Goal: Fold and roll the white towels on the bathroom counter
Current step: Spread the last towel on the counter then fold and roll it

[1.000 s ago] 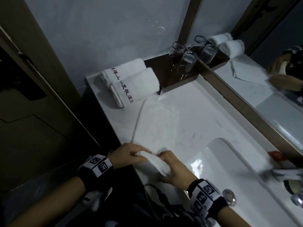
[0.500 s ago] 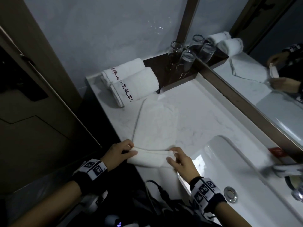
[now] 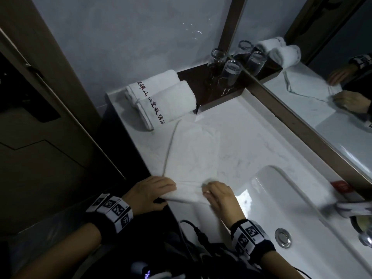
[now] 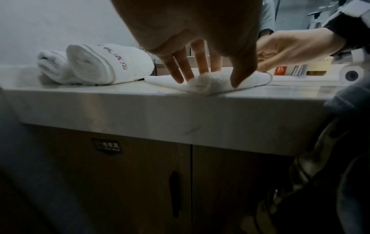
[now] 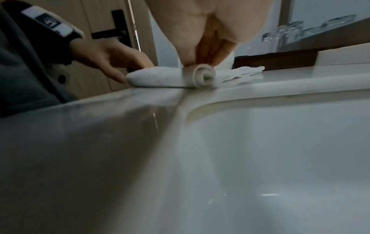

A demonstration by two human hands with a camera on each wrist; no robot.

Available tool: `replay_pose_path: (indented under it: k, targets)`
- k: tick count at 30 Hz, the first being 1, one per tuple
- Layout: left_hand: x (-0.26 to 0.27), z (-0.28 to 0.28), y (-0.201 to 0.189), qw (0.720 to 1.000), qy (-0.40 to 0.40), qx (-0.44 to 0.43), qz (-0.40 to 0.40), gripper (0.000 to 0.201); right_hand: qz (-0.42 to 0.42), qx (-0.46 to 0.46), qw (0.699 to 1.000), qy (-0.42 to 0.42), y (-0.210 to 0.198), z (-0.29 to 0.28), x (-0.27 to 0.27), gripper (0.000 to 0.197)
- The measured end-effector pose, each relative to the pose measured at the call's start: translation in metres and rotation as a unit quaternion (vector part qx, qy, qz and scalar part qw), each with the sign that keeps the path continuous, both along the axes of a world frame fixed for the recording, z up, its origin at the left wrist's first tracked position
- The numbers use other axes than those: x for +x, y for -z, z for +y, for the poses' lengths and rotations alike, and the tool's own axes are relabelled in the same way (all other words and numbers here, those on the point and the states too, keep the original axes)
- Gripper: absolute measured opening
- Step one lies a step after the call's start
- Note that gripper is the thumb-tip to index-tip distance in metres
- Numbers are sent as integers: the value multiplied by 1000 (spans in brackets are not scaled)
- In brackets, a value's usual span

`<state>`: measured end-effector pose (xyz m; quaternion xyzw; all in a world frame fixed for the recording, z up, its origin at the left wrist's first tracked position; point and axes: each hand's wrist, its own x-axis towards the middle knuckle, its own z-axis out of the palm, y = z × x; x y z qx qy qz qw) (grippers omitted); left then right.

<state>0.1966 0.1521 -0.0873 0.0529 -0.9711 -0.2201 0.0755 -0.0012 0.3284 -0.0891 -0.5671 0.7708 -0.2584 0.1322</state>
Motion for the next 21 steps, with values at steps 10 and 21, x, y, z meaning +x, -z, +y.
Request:
replay_pose_path:
  k: [10,21]
  targets:
    - [-2,-13,12,942,-166,285,-60,26,-126,56,990,2,-8,6,-23,22]
    - [-51,-19,-3,977,-197,77,-15,23,-262,122,937,199,-6,-45,-40,18]
